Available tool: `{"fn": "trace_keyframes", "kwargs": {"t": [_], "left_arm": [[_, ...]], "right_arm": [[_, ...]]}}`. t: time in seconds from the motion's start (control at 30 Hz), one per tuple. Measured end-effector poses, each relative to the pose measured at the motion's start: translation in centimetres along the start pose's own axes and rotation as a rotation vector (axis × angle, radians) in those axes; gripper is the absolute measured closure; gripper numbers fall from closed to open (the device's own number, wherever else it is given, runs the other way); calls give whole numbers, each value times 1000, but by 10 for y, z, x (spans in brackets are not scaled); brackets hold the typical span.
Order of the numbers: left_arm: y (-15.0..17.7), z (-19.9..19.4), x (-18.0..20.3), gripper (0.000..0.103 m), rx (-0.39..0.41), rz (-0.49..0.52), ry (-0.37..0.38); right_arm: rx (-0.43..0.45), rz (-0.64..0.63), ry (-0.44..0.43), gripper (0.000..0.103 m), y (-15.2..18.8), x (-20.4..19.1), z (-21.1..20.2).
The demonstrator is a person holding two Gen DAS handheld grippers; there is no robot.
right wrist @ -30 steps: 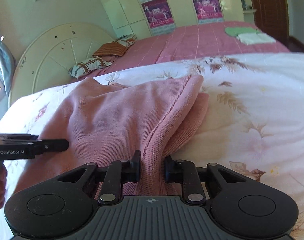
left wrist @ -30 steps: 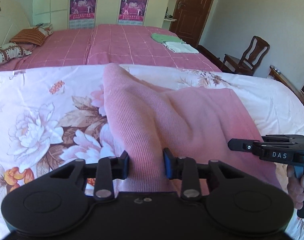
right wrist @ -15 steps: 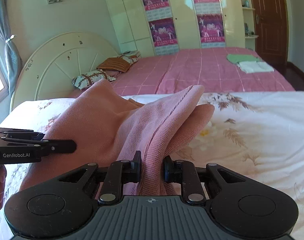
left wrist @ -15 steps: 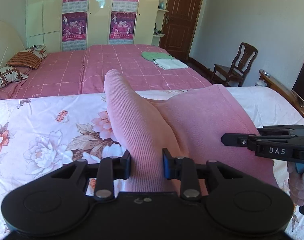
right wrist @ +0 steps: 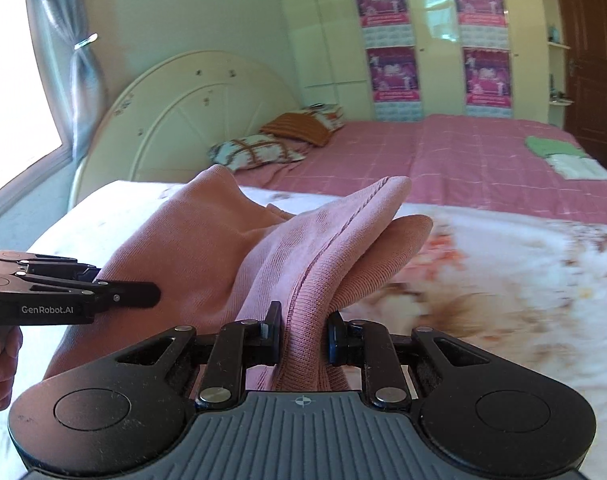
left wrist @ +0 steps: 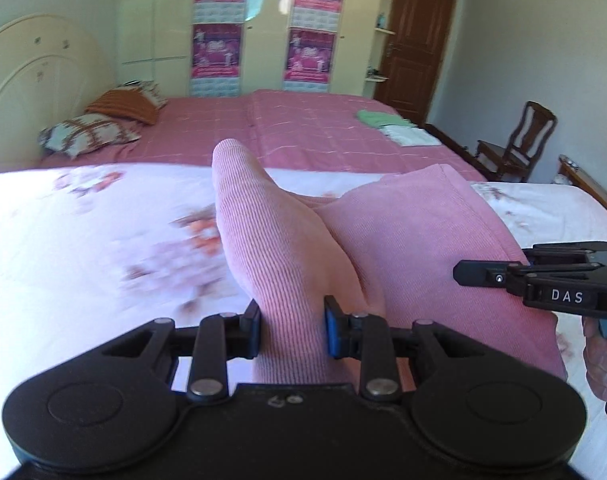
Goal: Fold small clothes
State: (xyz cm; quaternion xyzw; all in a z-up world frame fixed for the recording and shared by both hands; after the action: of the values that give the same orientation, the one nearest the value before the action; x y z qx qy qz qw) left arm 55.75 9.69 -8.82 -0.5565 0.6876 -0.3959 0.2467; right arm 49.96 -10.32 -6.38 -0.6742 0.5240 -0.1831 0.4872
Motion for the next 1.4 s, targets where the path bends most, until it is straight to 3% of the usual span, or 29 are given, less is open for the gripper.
{"fn": "trace_keyframes", "kwargs": {"t": [0.2, 0.33, 0.43, 0.47, 0.5, 0.63, 0.67, 0.7, 0.73, 0.8, 0.87, 0.9, 0.97, 1.1, 1.13, 1.23, 1.33, 1.4], "left_arm": [[21, -21, -83, 75, -45, -50, -52], [47, -5, -104, 72, -90, -84, -25], [62, 4, -112, 51, -48, -97, -38], [65, 6, -116, 35, -34, -86, -56], [67, 5, -120, 26, -23, -77, -69], [58, -10, -139, 32, 5, -104, -19], [53, -17, -143, 38, 35, -89, -16], [46, -22, -146, 47, 61, -80, -13], [39, -23, -148, 50, 76, -78, -3], [24, -14, -146, 60, 93, -71, 40], [13, 1, -137, 60, 98, -40, 65], [12, 10, -130, 59, 83, -17, 68], [16, 34, -122, 59, 10, -1, 67], [31, 60, -110, 58, -19, 35, 63], [31, 59, -109, 58, -15, 36, 55], [28, 36, -110, 58, 19, 2, 69], [40, -7, -115, 58, 60, -10, 51], [59, -34, -121, 58, 61, -44, 25]], "right_arm": [[-59, 24, -84, 83, 21, -89, 70], [-96, 36, -79, 83, 37, -111, 98], [-148, 88, -36, 83, 61, -90, 107], [-159, 113, -30, 83, 67, -83, 109], [-163, 146, -31, 83, 74, -75, 110], [-168, 167, -54, 83, 72, -67, 111], [-167, 174, -53, 79, 68, -66, 109], [-144, 171, -24, 68, 61, -63, 106], [-77, 147, 21, 65, 51, -59, 94], [-27, 148, 19, 66, 34, -56, 90], [-19, 147, 18, 66, 22, -57, 102], [-24, 133, 8, 73, 19, -61, 110], [-55, 76, 2, 78, 17, -71, 125], [-177, -33, 90, 82, 38, -66, 156], [-168, -35, 91, 82, 41, -63, 157], [-160, -43, 108, 82, 36, -65, 149], [-100, -11, 85, 81, 26, -70, 108], [-105, 0, 54, 80, 32, -75, 77]]}}
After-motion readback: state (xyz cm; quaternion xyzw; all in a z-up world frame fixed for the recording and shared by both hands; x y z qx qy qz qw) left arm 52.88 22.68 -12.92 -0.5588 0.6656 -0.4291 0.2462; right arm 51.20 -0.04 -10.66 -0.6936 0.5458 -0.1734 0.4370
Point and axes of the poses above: each gripper's, at about its wrist camera, not at the fingertips, and z roughly the way its jaws point, x to its right, y to its underside, the point moved 5 cm from there along z, roughly the way its jaws point, and after that the axes turned 8 degrees about x, right-handed, at the moved point
